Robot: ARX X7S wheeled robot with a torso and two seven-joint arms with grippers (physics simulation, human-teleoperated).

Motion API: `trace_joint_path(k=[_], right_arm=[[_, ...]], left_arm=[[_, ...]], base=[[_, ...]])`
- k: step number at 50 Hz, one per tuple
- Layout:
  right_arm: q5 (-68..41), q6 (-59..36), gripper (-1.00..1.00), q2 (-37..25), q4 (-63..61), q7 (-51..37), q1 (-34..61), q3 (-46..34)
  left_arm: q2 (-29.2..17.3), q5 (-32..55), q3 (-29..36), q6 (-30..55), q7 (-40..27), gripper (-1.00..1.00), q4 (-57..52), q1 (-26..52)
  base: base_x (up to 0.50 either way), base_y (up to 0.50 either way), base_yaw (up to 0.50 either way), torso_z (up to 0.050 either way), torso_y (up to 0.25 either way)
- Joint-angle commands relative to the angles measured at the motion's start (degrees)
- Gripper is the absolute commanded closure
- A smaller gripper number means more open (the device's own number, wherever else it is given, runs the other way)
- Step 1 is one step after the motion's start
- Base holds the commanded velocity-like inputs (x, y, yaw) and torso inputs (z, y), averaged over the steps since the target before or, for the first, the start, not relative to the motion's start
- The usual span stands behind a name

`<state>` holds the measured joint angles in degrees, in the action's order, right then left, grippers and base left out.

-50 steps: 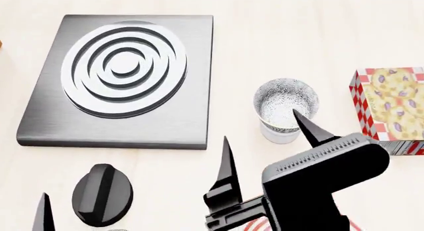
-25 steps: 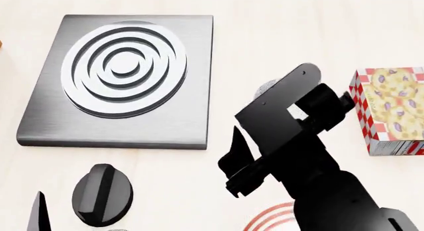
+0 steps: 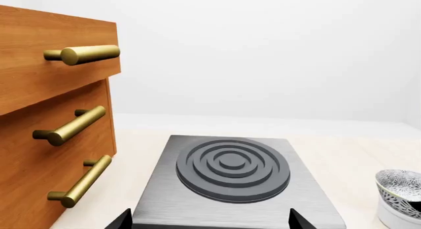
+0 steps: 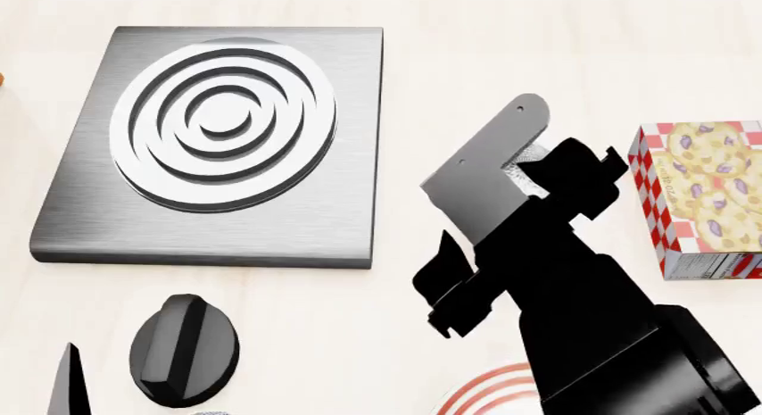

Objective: Pick the akita bowl on the ramekin and place it on the plate.

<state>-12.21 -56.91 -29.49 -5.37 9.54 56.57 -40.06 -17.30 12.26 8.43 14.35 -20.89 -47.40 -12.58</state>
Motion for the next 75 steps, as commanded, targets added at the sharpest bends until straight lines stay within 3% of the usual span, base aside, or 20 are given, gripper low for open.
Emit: trace_joint_path(k=[1,18,32,48,62,63,75], right_arm=[[1.4,2.7,-1.0,1.3,6.0,1.4,1.8,-3.0],[2.0,1.0,-1.0,1.7,6.1,0.6,1.5,-4.1],[3.1,4.5,-1.0,2.8,13.6,2.5,4.2,-5.9],[5.4,4.5,-1.0,4.7,23.8,10.0,11.1,-13.6],[5.6,4.7,-1.0,4.8,23.2,9.3,10.4,-13.8],[5.3,4.9,1.0,4.5,22.0,9.1,10.1,-13.3],[5.7,4.8,1.0,3.9,21.0,8.6,8.9,-14.1]], left_arm=[[-0.4,0.3,0.2,-0.1,-0.5,-1.0,0.3,0.2],[-0.7,0.6,0.7,-0.2,-1.1,-1.0,0.9,0.6],[-1.0,0.4,1.3,-0.3,-1.6,-1.0,1.3,0.8],[-1.5,0.7,1.5,-0.7,-2.0,-1.0,1.6,0.9],[-1.8,0.5,2.1,-0.7,-2.5,-1.0,2.0,1.1],[-1.8,0.6,2.0,-0.7,-2.5,-1.0,2.0,1.2],[-2.0,0.7,2.3,-0.6,-2.9,-1.0,2.4,1.4]], base=[[0.0,0.0,0.0,0.0,0.0],[0.0,0.0,0.0,0.0,0.0],[0.0,0.0,0.0,0.0,0.0],[0.0,0.0,0.0,0.0,0.0],[0.0,0.0,0.0,0.0,0.0],[0.0,0.0,0.0,0.0,0.0],[0.0,0.0,0.0,0.0,0.0]])
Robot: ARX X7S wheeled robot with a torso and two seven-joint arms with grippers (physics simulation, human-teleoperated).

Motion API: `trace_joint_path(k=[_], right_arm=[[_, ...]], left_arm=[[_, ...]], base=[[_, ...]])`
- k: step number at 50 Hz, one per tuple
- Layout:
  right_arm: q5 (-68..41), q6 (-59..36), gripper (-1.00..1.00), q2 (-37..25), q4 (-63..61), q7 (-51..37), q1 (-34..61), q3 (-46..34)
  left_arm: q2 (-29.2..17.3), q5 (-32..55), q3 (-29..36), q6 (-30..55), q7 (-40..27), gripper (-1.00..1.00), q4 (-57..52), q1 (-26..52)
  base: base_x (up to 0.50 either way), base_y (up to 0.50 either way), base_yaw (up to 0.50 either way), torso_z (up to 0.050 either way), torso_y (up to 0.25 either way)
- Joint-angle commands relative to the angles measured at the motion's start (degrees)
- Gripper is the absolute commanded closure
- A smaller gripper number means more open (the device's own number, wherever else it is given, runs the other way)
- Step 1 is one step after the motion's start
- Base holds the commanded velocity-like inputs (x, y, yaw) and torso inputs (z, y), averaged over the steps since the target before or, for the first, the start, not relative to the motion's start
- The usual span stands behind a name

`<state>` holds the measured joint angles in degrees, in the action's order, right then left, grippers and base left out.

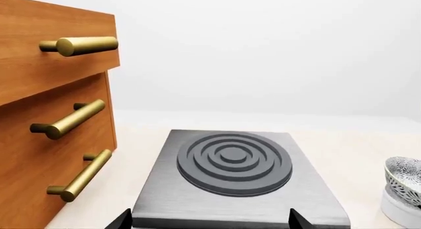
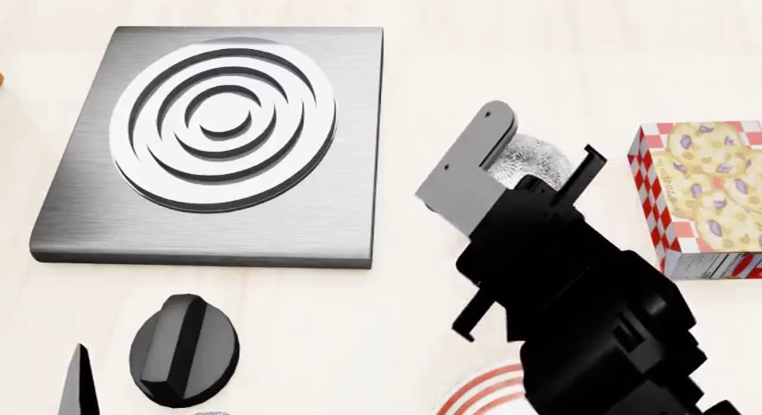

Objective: Pick the akita bowl on the ramekin and place it on the plate.

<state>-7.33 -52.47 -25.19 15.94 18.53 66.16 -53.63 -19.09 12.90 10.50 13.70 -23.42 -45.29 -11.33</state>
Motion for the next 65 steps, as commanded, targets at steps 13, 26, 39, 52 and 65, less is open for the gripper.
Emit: trace_joint_path(k=[13,26,39,52,65], right_arm=[[0.9,-0.2,1.0,-0.9,-2.0,-1.7,-0.6,0.5],[2.4,-5.6,1.0,-3.2,-6.0,1.4,6.6,-1.1],[3.6,-11.6,1.0,-5.5,-11.6,5.7,12.9,-4.5],[0.8,-17.7,1.0,-13.9,-32.6,14.8,13.6,-10.8],[-0.9,-21.6,1.0,-19.6,-43.5,16.7,12.8,-11.5]], left_arm=[[-0.3,0.6,0.3,0.2,-0.8,-1.0,0.6,0.3],[-0.3,0.9,1.0,-0.5,-0.8,-1.0,1.3,0.4],[-0.5,1.6,1.1,-0.9,-0.9,-1.0,1.2,0.5],[-0.9,1.9,0.9,-0.8,-1.5,-1.0,0.7,0.5],[-1.3,1.9,1.0,-0.9,-1.9,-1.0,0.5,0.4]], base=[[0.0,0.0,0.0,0.0,0.0],[0.0,0.0,0.0,0.0,0.0],[0.0,0.0,0.0,0.0,0.0],[0.0,0.0,0.0,0.0,0.0],[0.0,0.0,0.0,0.0,0.0]])
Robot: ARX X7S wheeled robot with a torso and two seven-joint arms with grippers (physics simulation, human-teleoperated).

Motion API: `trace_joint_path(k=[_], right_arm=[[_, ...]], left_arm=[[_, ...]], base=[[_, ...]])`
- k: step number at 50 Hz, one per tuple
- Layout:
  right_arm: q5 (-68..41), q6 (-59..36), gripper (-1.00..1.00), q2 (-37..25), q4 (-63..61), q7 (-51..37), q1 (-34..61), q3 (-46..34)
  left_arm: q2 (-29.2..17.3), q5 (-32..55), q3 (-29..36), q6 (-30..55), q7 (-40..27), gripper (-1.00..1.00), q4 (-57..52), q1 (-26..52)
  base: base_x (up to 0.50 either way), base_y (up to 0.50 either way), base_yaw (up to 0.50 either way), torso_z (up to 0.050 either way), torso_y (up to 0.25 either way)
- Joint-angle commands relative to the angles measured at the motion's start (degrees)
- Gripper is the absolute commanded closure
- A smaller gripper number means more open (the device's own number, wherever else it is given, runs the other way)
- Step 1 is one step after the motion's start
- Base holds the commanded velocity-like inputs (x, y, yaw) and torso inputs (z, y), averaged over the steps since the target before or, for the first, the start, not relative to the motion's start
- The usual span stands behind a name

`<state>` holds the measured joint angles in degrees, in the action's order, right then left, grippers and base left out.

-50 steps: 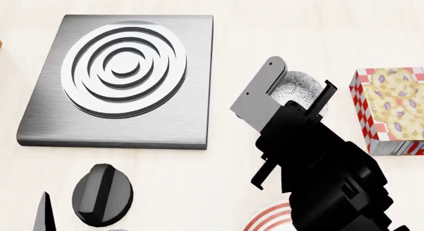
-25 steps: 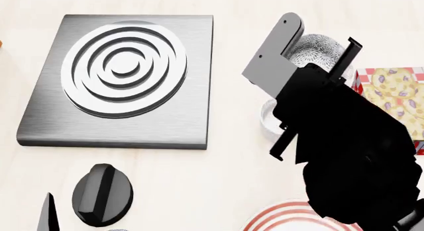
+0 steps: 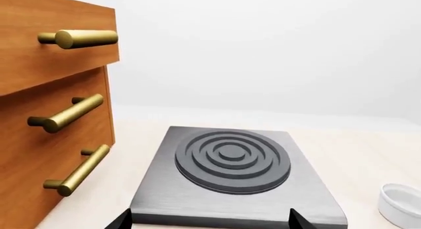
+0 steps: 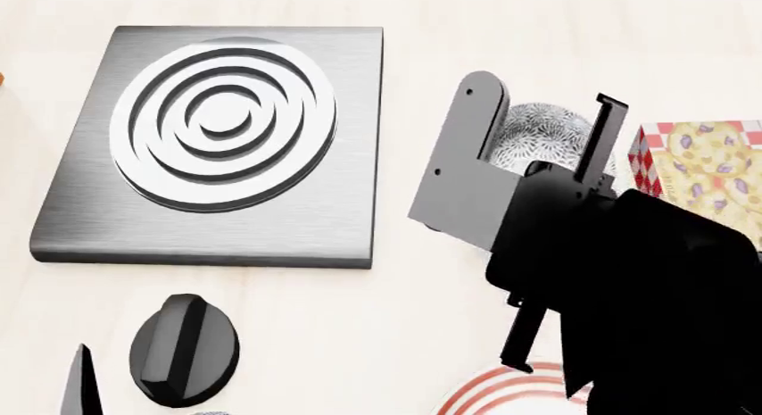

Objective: Pick the akita bowl on the ramekin and place it on the plate.

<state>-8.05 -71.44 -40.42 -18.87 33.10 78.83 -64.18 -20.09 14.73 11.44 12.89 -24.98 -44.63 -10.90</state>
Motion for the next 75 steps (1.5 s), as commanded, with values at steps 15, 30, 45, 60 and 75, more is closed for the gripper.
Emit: trace_joint_path(k=[15,30,45,60,75], right_arm=[[-1.4,-4.5,1.0,-7.7,-13.8,2.0,-1.8,-0.1],[-3.0,-7.3,1.0,-11.1,-22.0,0.3,-6.0,1.6],[-6.6,-8.5,1.0,-14.9,-28.6,-1.9,-13.4,7.3],[-10.6,-7.2,1.0,-19.2,-33.8,-6.4,-24.6,15.4],[-11.9,-6.3,1.0,-20.6,-35.7,-8.3,-28.8,16.5]], left_arm=[[-0.6,0.1,0.3,-0.1,-0.8,-1.0,-0.3,0.0],[-0.9,0.3,0.6,-0.2,-1.1,-1.0,-0.2,0.0],[-1.1,0.6,0.8,-0.3,-1.4,-1.0,-0.1,0.2],[-1.4,0.7,1.0,-0.6,-1.8,-1.0,-0.1,0.1],[-1.5,0.6,1.5,-0.9,-1.9,-1.0,0.2,0.1]], base=[[0.0,0.0,0.0,0.0,0.0],[0.0,0.0,0.0,0.0,0.001],[0.0,0.0,0.0,0.0,0.0],[0.0,0.0,0.0,0.0,0.001],[0.0,0.0,0.0,0.0,0.0]])
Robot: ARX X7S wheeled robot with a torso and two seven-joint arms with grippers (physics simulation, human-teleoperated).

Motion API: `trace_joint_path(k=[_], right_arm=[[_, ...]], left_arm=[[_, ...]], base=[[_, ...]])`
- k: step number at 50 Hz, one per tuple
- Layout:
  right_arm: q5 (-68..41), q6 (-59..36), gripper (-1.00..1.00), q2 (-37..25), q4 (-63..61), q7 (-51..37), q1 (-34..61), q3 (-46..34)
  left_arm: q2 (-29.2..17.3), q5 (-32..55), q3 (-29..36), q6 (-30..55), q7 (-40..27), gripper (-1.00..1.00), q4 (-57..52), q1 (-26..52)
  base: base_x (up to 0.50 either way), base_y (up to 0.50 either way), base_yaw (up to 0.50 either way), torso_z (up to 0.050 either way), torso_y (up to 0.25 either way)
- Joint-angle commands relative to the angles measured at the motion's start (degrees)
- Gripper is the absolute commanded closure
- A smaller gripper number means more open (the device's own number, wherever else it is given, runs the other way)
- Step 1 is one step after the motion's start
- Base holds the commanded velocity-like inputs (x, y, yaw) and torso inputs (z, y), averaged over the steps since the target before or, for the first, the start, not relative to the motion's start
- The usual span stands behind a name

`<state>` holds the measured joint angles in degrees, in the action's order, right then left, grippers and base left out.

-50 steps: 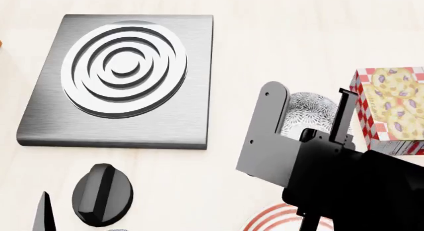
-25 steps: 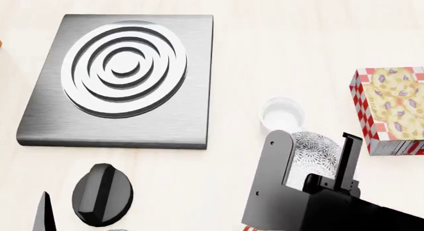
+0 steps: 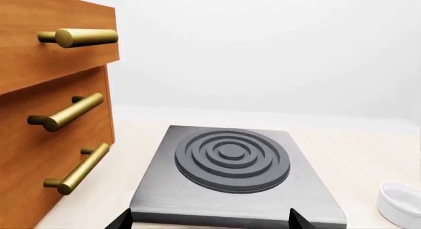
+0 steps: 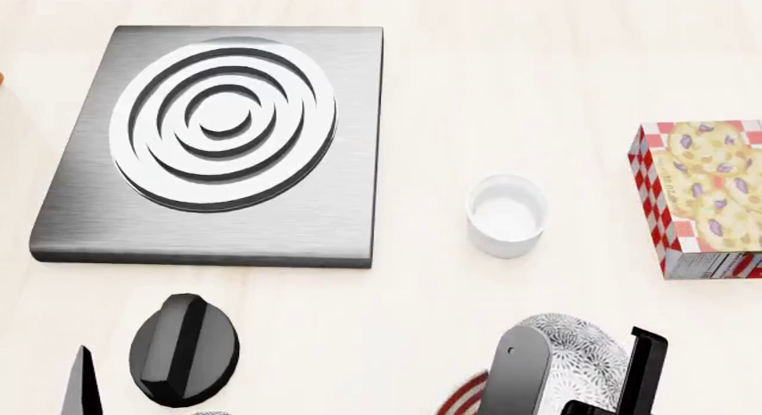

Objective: Pick the akita bowl on the ramekin and place it on the plate.

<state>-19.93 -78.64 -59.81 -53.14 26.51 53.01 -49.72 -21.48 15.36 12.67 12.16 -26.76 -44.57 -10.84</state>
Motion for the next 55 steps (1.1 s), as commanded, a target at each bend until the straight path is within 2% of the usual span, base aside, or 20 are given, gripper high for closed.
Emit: trace_joint_path(k=[1,31,55], right_arm=[[0.1,1.2,1.0,-1.2,-1.3,-1.8,-3.0,1.9],[-1.6,4.2,1.0,-2.2,-0.5,-3.7,-6.9,3.2],[-2.3,10.2,1.0,-3.6,1.9,-8.5,-15.0,4.0]], left_arm=[[-0.2,0.1,0.2,0.0,-0.2,-1.0,0.0,0.0],[-0.6,0.3,0.5,0.0,-0.9,-1.0,0.2,0.3],[-0.9,0.3,0.9,-0.2,-1.3,-1.0,0.4,0.6]], base=[[0.0,0.0,0.0,0.0,0.0],[0.0,0.0,0.0,0.0,0.0],[0.0,0.0,0.0,0.0,0.0]])
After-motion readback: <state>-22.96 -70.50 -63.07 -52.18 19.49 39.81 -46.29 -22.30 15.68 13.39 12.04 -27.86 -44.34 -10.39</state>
